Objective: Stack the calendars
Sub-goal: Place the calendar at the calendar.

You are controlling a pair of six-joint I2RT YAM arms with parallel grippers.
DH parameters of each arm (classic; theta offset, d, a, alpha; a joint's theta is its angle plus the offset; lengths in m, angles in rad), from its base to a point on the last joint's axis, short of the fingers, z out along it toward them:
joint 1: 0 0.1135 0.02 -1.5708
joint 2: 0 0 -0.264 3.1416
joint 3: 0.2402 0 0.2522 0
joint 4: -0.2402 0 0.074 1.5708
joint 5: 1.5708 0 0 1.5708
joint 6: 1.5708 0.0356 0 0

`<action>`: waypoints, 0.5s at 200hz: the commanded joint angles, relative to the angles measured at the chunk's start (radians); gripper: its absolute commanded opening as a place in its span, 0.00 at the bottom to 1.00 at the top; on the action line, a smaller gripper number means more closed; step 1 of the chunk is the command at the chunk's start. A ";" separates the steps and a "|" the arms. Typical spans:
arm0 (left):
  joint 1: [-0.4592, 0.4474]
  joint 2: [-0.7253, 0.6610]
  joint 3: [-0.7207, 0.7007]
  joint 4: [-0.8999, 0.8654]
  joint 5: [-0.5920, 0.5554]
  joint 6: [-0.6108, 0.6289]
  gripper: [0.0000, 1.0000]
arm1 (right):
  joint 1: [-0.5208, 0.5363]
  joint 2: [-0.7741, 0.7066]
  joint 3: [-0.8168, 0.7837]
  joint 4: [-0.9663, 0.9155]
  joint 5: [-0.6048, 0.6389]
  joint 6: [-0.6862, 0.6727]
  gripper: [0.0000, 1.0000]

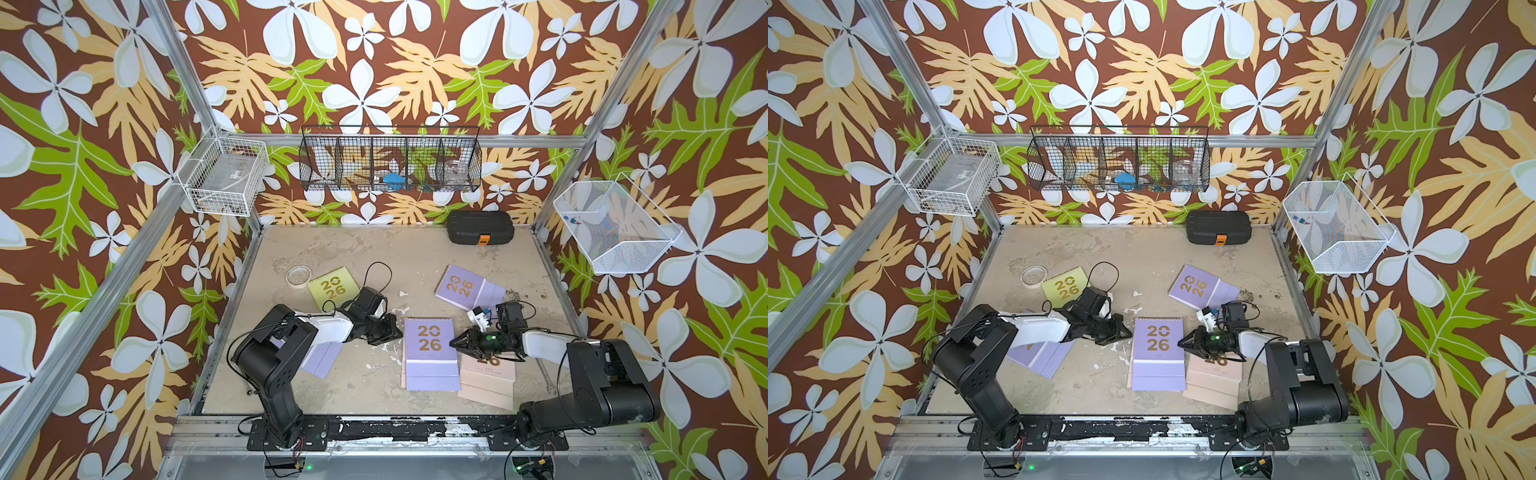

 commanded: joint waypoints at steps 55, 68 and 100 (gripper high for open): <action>-0.003 0.007 0.014 0.003 0.002 -0.005 0.00 | 0.000 0.009 0.012 -0.023 -0.035 -0.030 0.26; -0.003 0.006 0.015 0.002 -0.001 -0.005 0.00 | 0.000 0.014 0.016 -0.023 -0.039 -0.030 0.27; -0.003 0.010 0.021 0.000 -0.001 -0.004 0.00 | 0.000 0.011 0.016 -0.035 -0.043 -0.034 0.27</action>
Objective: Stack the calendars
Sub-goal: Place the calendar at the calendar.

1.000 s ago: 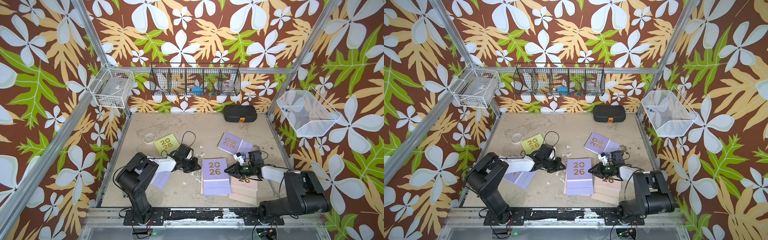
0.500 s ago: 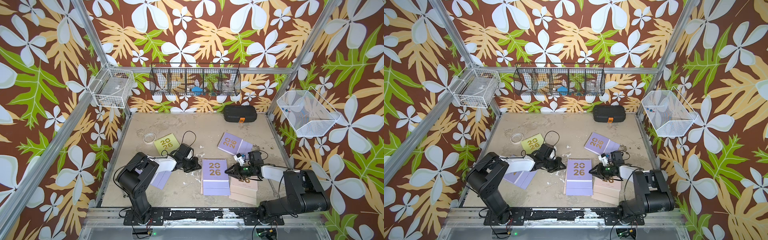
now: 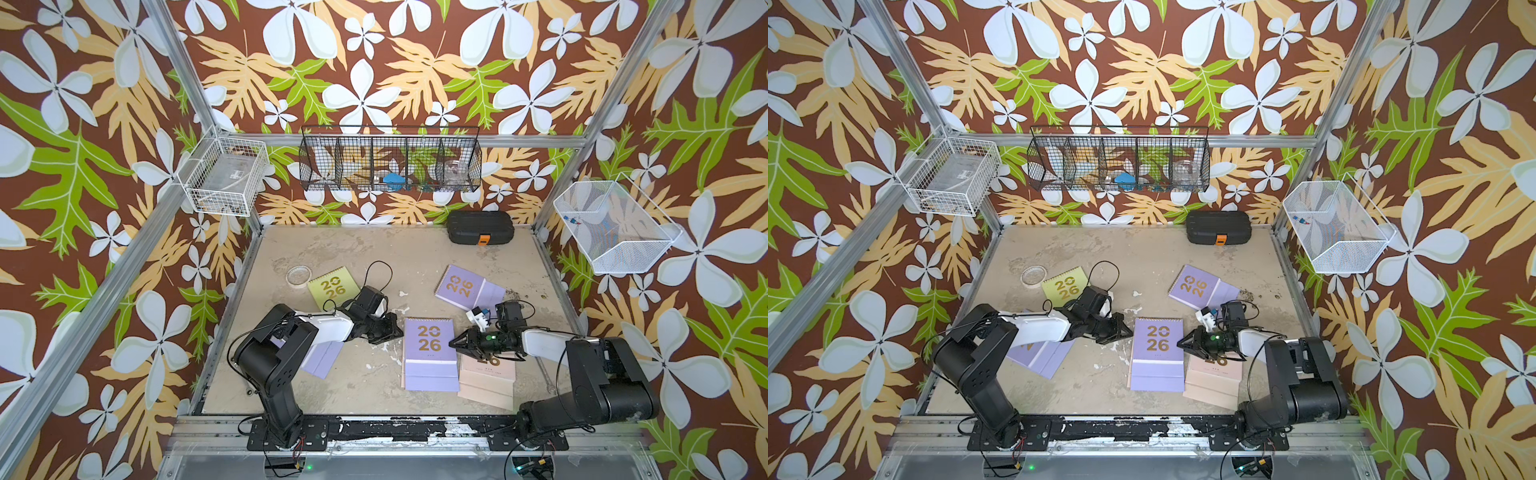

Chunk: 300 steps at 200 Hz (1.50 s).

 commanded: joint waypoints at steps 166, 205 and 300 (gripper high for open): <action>-0.002 -0.036 0.073 -0.084 -0.063 0.031 0.00 | -0.019 -0.134 0.060 -0.116 0.110 0.019 0.51; -0.007 -0.050 0.113 -0.119 -0.081 0.043 0.00 | -0.128 -0.229 0.079 -0.249 0.261 0.012 0.60; -0.158 0.042 0.342 -0.292 -0.191 0.139 0.00 | -0.274 -0.349 0.085 -0.420 0.608 0.022 0.83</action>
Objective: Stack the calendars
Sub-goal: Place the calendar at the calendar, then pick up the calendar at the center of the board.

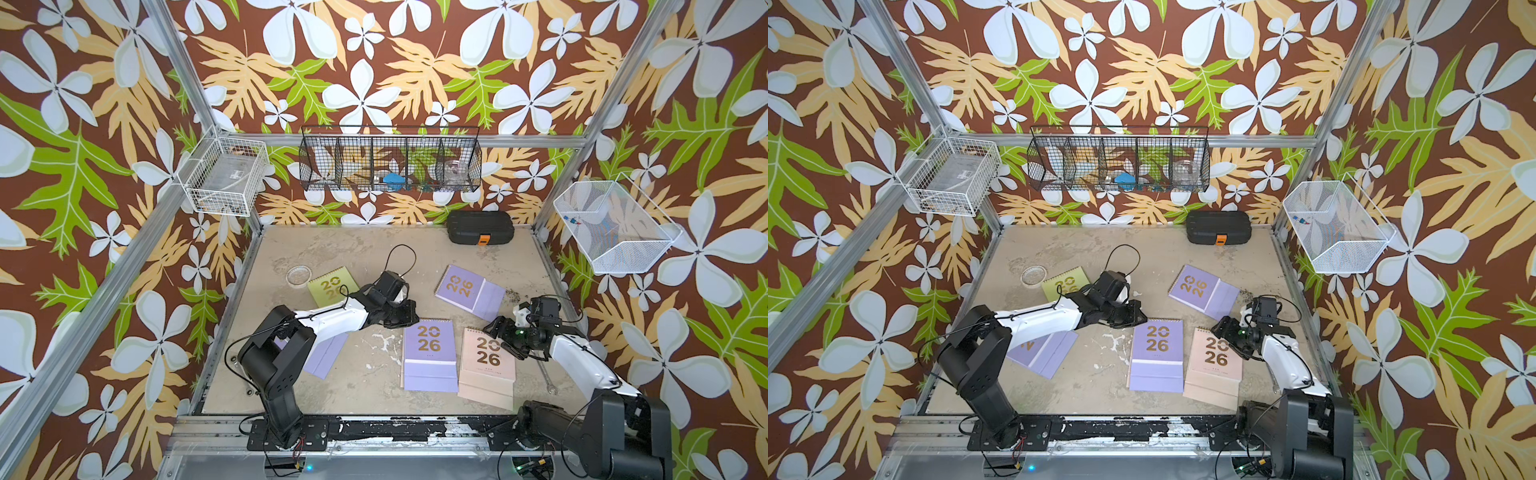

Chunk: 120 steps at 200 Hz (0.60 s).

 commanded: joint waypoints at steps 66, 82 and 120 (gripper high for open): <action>-0.175 0.187 0.263 -0.164 -0.097 0.094 0.00 | -0.063 -0.061 -0.030 -0.060 0.177 0.043 0.95; -0.202 0.228 0.312 -0.180 -0.103 0.102 0.00 | -0.063 -0.055 -0.035 -0.052 0.169 0.048 0.97; -0.248 0.320 0.429 -0.232 -0.127 0.119 0.00 | -0.067 -0.030 -0.058 -0.019 0.127 0.059 0.98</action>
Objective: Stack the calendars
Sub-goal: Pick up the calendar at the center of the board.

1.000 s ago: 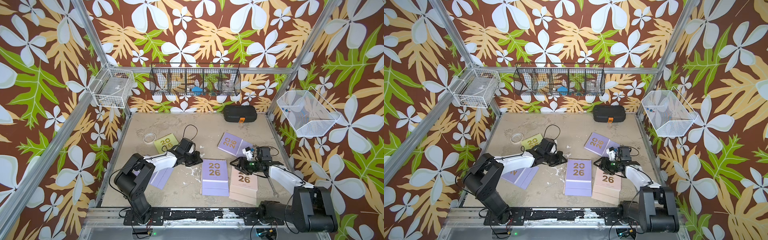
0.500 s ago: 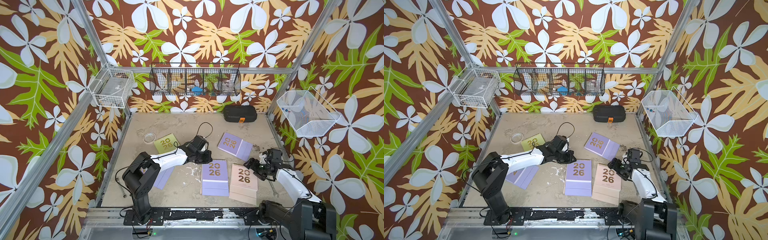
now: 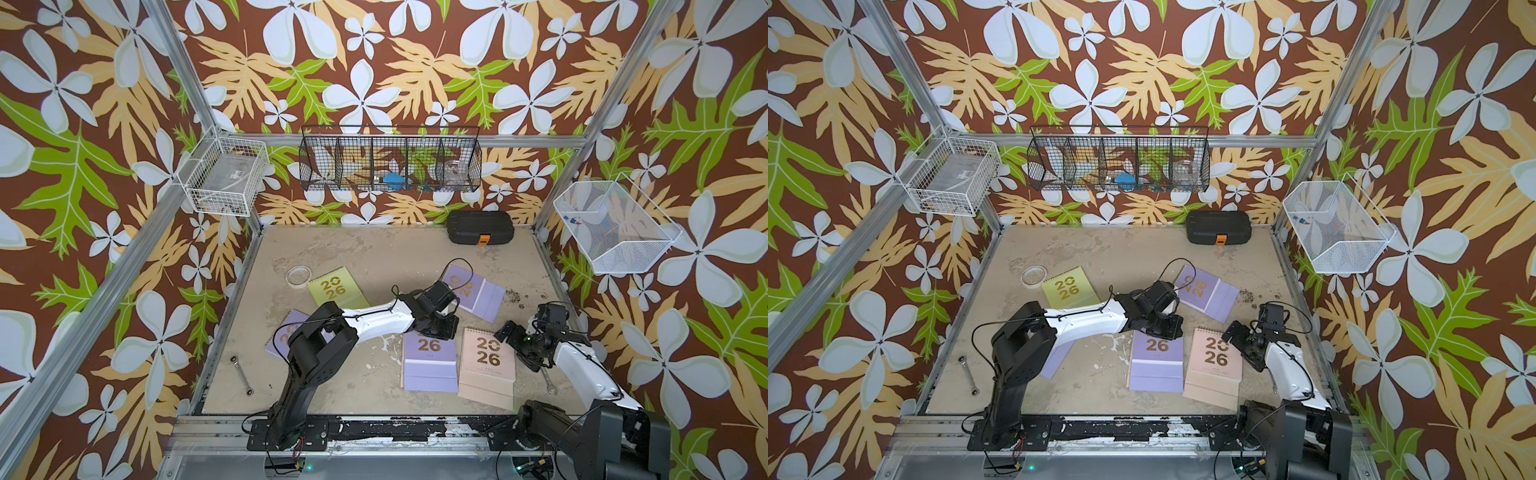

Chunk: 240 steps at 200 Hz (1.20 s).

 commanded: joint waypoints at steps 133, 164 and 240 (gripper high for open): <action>-0.074 0.250 0.326 -0.251 -0.152 0.104 0.00 | -0.005 0.011 -0.086 0.088 -0.066 0.034 1.00; -0.079 0.276 0.359 -0.267 -0.147 0.109 0.00 | -0.009 0.019 -0.094 0.092 -0.069 0.028 1.00; -0.082 0.332 0.413 -0.283 -0.089 0.109 0.00 | -0.012 -0.004 -0.089 0.114 -0.186 0.018 0.97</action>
